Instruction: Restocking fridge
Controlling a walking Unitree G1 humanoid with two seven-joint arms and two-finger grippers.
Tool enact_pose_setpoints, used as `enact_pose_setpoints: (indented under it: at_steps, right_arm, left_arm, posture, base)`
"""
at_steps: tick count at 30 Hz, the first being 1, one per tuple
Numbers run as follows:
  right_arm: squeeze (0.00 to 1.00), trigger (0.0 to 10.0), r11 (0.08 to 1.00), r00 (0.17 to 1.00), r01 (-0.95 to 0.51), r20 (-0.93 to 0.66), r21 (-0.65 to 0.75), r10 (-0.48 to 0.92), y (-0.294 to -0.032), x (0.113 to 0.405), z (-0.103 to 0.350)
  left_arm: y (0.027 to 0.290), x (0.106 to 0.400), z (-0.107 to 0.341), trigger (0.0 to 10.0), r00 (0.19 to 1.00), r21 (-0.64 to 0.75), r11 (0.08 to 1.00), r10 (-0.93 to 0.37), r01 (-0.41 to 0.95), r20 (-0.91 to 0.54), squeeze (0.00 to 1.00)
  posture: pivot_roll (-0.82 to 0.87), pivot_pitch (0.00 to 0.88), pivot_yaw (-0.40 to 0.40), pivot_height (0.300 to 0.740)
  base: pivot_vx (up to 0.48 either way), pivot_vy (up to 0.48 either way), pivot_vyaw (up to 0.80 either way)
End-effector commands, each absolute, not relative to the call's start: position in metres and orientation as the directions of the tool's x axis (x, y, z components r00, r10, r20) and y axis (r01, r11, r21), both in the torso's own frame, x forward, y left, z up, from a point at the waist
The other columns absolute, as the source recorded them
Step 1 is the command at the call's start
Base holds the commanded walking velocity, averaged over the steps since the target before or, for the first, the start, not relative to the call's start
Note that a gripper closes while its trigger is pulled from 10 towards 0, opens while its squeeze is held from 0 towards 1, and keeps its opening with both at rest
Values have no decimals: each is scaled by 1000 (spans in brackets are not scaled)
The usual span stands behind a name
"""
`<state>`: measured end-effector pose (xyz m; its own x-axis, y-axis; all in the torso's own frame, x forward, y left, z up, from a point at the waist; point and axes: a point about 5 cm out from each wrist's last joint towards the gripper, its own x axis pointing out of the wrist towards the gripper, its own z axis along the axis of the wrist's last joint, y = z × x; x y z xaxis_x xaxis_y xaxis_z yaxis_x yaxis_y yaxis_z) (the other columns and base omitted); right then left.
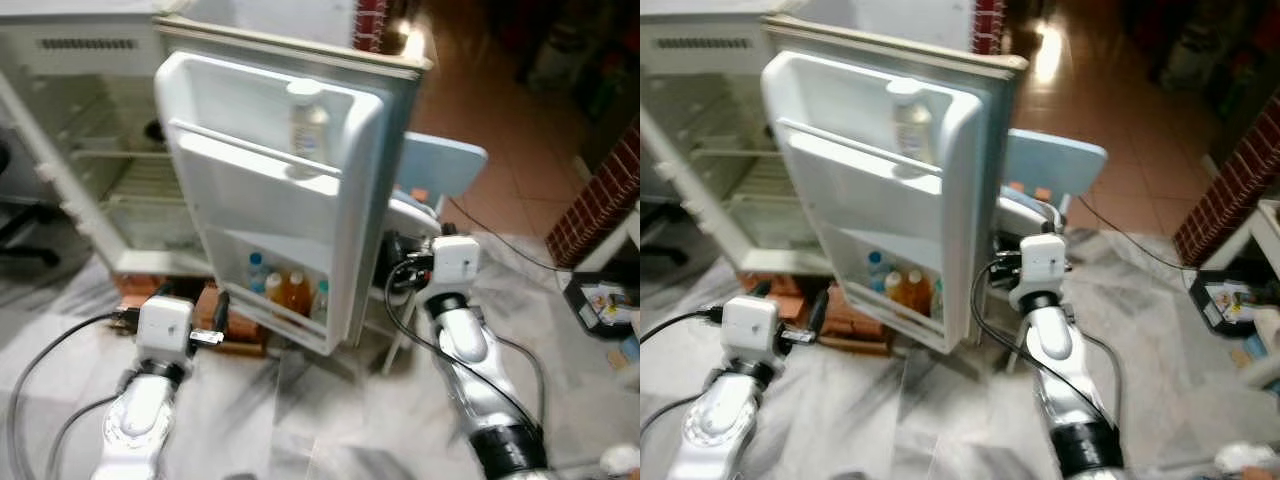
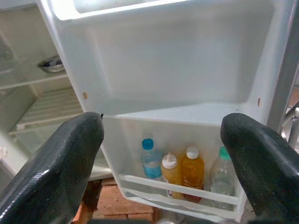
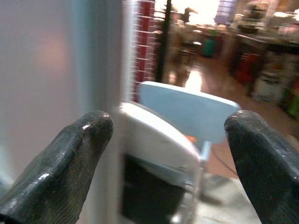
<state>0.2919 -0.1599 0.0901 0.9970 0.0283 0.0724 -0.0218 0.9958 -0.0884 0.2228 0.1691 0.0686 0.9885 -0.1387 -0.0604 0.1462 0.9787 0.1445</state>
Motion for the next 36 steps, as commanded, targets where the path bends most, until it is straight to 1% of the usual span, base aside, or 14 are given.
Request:
enact_pose_setpoints:
  at_steps: [1, 10, 13, 21, 29, 35, 36]
  right_arm:
    - [0, 10000, 996, 994, -52, 97, -78, 59, -150, 295, 96]
    - [0, 10000, 994, 992, -66, 100, -92, 75, -148, 299, 99]
    - [0, 10000, 992, 989, -88, 107, -95, 98, -146, 300, 101]
    - [0, 10000, 990, 988, -104, 108, -90, 113, -146, 299, 101]
    - [0, 10000, 991, 991, -103, 77, -90, 110, -144, 299, 96]
    - [0, 10000, 993, 993, -105, 49, -53, 108, -139, 315, 99]
    - [0, 10000, 991, 991, -120, 52, -58, 123, -128, 329, 107]
  left_arm:
    - [179, 221, 65, 10000, 992, 168, 980, -93, 106, -84, 0]
    - [180, 221, 66, 10000, 993, 181, 978, -89, 101, -74, 0]
    - [179, 221, 66, 10000, 993, 180, 979, -88, 100, -76, 0]
    - [181, 220, 66, 10000, 994, 178, 980, -74, 87, -75, 0]
    - [187, 219, 65, 10000, 997, 160, 986, -23, 35, -75, 0]
    - [193, 218, 66, 10000, 997, 190, 982, 28, -14, -71, 0]
    - [201, 216, 65, 10000, 994, 220, 974, 75, -55, -82, 0]
  posture:
    - [32, 0, 13, 740]
    - [31, 3, 12, 740]
    - [32, 6, 11, 740]
    - [31, 17, 10, 740]
    - [32, 23, 9, 740]
    - [39, 38, 12, 740]
    - [48, 44, 13, 740]
  base:
    - [0, 0, 0]
    - [0, 0, 0]
    - [0, -324, 0]
    - [153, -316, 714]
    - [0, 0, 0]
    - [0, 0, 0]
    - [0, 0, 0]
